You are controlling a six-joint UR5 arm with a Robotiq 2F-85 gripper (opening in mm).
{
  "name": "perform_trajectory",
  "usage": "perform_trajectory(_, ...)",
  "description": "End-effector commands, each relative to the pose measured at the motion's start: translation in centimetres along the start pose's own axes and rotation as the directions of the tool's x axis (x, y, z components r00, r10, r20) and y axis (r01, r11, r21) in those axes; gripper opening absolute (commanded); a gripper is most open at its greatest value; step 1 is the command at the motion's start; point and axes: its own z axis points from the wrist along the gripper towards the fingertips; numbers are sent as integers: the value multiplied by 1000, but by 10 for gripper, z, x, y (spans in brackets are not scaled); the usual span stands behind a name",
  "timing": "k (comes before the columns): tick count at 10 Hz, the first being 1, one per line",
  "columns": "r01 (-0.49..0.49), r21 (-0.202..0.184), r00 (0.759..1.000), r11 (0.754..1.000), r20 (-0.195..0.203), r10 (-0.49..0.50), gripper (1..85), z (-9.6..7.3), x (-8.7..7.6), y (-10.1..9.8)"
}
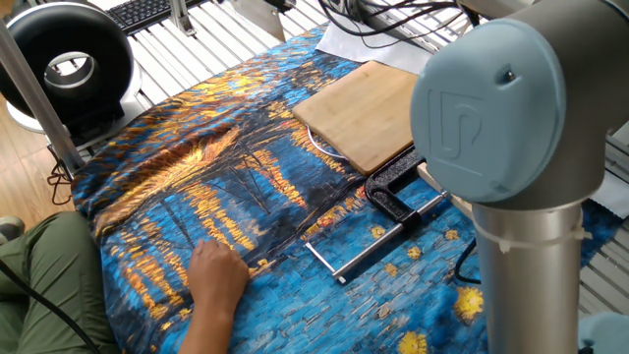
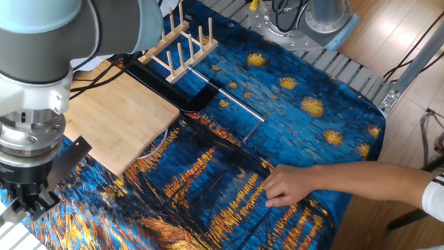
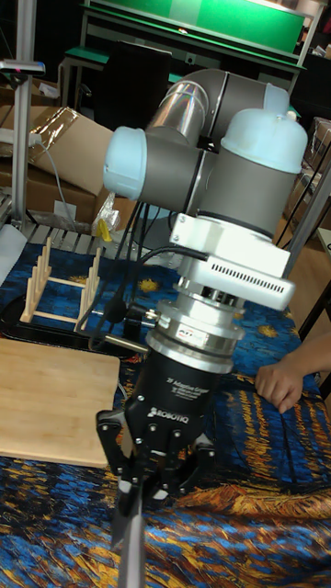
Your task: Put the knife on the knife rack
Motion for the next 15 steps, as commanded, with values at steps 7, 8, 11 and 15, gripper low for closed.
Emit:
perform_trajectory(7, -114, -49, 982, 992, -155, 105, 10, -4, 35, 23)
perform_trajectory(8, -113, -50, 982, 992, -156, 104, 10, -4, 36, 23)
perform_trajectory(11, -88, -37, 981, 995, -175, 80, 10, -5, 41, 19)
perform_trajectory(15, -82, -98, 977, 992, -204, 61, 10, -7, 48, 35)
